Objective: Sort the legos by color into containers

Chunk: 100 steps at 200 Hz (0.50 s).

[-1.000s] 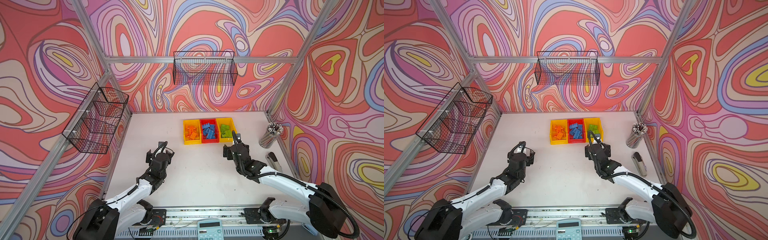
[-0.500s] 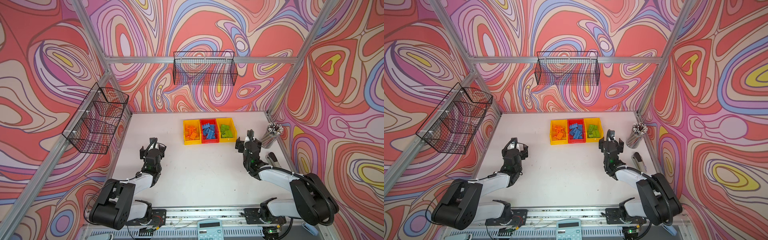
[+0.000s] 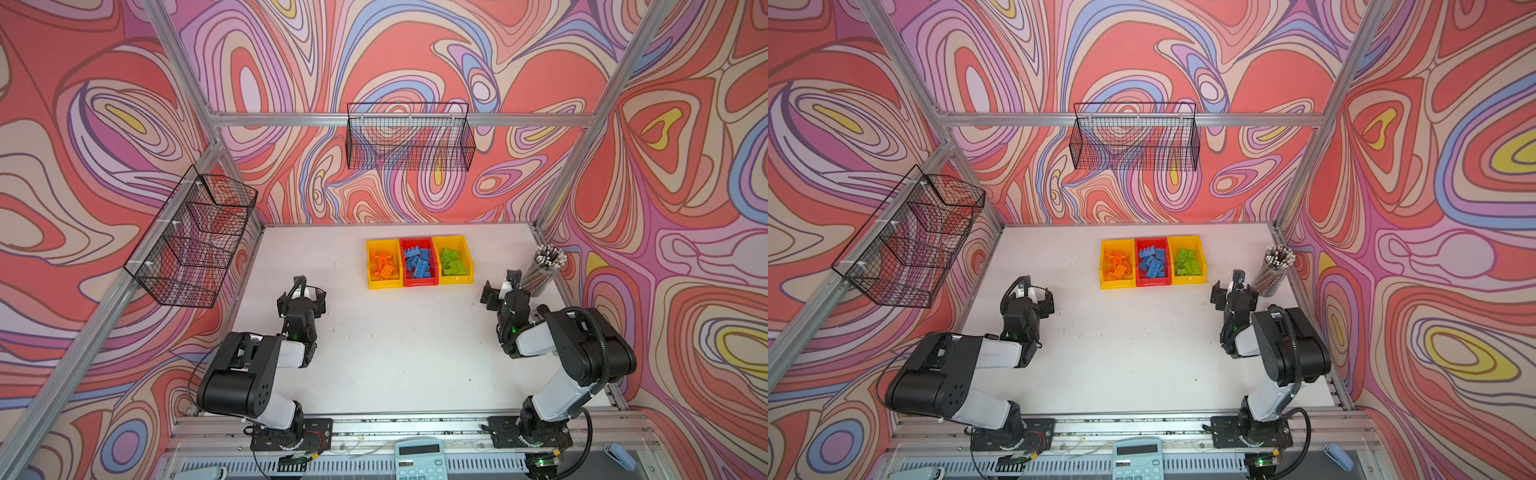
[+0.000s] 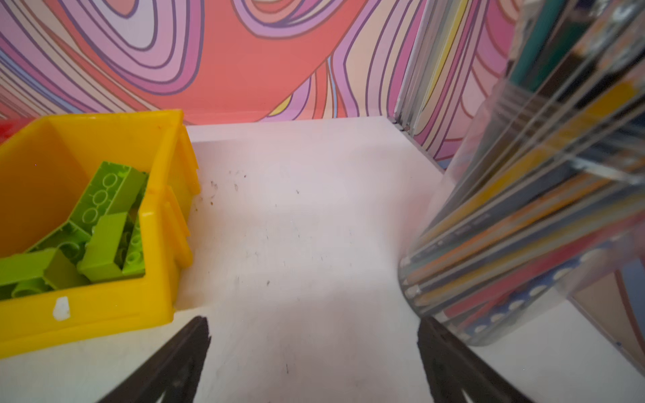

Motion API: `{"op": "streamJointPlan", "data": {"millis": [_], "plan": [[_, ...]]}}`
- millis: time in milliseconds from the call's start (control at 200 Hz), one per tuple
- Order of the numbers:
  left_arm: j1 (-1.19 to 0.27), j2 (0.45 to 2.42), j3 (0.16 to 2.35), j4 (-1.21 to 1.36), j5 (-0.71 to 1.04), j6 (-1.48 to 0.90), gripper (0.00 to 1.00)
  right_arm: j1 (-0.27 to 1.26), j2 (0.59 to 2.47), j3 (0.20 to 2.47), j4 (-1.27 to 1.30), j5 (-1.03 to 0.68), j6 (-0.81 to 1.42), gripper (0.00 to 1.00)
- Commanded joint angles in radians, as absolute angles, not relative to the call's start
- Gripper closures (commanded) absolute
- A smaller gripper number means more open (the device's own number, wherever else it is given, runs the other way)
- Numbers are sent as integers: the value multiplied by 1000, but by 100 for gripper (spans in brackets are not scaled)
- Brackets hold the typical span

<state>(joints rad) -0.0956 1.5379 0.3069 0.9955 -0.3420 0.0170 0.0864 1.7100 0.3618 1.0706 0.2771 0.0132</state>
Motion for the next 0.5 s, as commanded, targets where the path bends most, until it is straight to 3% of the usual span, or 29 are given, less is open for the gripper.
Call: {"op": "streamJointPlan", "data": {"millis": [0,135,235,496], "plan": [[-87,1529,344,939,-259,-5,6,77,1707,365,1174,188,9,2],[-34,1531,387,851,-145,-29,5,49,1709,377,1152,110,15,2],[-32,1546,375,903,-146,-24,0,40,1709,379,1146,89,21,2],[-32,1543,375,898,-147,-25,0,39,1709,393,1123,111,23,2]]}}
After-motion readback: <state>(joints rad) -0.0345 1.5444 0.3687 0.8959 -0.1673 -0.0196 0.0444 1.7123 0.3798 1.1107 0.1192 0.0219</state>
